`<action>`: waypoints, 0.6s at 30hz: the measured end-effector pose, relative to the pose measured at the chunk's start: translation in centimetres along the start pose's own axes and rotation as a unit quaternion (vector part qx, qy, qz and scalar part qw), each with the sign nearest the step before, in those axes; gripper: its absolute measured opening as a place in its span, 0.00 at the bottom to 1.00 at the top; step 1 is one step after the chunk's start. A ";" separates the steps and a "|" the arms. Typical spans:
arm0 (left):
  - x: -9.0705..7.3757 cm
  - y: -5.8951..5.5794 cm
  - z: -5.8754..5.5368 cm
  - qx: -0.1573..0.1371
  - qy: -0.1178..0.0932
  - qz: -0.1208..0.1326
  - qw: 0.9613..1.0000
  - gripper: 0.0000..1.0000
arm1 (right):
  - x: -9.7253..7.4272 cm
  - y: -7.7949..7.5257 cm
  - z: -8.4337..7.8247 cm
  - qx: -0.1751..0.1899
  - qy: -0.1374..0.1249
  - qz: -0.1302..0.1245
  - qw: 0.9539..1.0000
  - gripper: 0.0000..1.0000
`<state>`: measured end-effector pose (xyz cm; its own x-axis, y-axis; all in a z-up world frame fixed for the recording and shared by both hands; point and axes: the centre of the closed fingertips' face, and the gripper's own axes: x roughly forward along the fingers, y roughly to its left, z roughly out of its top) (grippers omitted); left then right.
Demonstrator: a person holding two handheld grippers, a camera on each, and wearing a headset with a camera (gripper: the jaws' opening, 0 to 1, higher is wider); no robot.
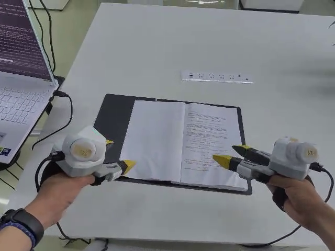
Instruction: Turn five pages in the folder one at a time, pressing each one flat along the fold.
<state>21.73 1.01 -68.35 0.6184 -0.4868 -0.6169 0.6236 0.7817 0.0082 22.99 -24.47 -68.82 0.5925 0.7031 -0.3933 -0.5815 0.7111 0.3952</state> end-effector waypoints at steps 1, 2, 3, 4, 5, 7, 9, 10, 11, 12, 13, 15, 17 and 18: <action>-0.2 0.1 0.3 0.000 -0.002 0.000 1.000 0.49 | -0.4 -0.1 0.2 -0.003 -0.003 -0.004 1.000 0.60; -0.3 0.2 0.4 0.000 -0.005 0.000 1.000 0.51 | -0.7 -0.2 0.4 -0.003 -0.006 -0.006 1.000 0.61; -0.5 0.2 0.6 0.001 -0.006 -0.001 1.000 0.51 | -1.0 -0.2 0.5 -0.004 -0.007 -0.008 1.000 0.61; -0.6 0.2 0.8 0.003 -0.007 0.000 1.000 0.52 | -1.2 -0.3 0.6 -0.005 -0.008 -0.010 1.000 0.62; -0.8 0.3 1.0 0.006 -0.009 0.000 1.000 0.53 | -1.5 -0.4 0.7 -0.009 -0.010 -0.013 1.000 0.62; -1.3 0.4 1.3 0.007 -0.010 0.000 1.000 0.54 | -2.1 -0.6 1.0 -0.011 -0.013 -0.018 1.000 0.62; -1.5 0.6 1.4 -0.001 -0.014 -0.005 1.000 0.56 | -2.7 -0.7 1.1 -0.016 -0.014 -0.023 0.999 0.63; -1.8 0.7 1.5 -0.007 -0.017 -0.005 1.000 0.58 | -2.9 -0.8 1.2 -0.017 -0.014 -0.026 0.999 0.63; -1.9 0.7 1.5 -0.008 -0.018 -0.004 1.000 0.59 | -3.2 -0.9 1.2 -0.020 -0.015 -0.030 0.999 0.63; -2.2 0.7 1.6 -0.012 -0.021 -0.005 1.000 0.59 | -3.5 -0.9 1.3 -0.021 -0.016 -0.031 0.999 0.64; -2.3 0.7 1.6 -0.014 -0.021 -0.007 1.000 0.60 | -3.9 -0.9 1.4 -0.020 -0.017 -0.033 0.999 0.65; -3.0 0.2 1.9 -0.017 -0.022 -0.006 1.000 0.62 | -4.3 -1.0 1.4 -0.022 -0.018 -0.036 0.999 0.67; -3.2 0.2 1.8 -0.023 -0.025 -0.008 0.999 0.64 | -4.8 -0.9 1.4 -0.026 -0.019 -0.038 0.999 0.68; -3.6 0.1 1.9 -0.025 -0.026 -0.008 0.999 0.65 | -5.1 -0.9 1.3 -0.027 -0.019 -0.042 0.999 0.70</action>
<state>20.44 2.07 -64.63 0.6339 -0.5178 -0.5745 0.6094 0.7918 -0.0411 21.21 -28.69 -66.06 0.6599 0.6417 -0.3909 -0.5577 0.7669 0.3176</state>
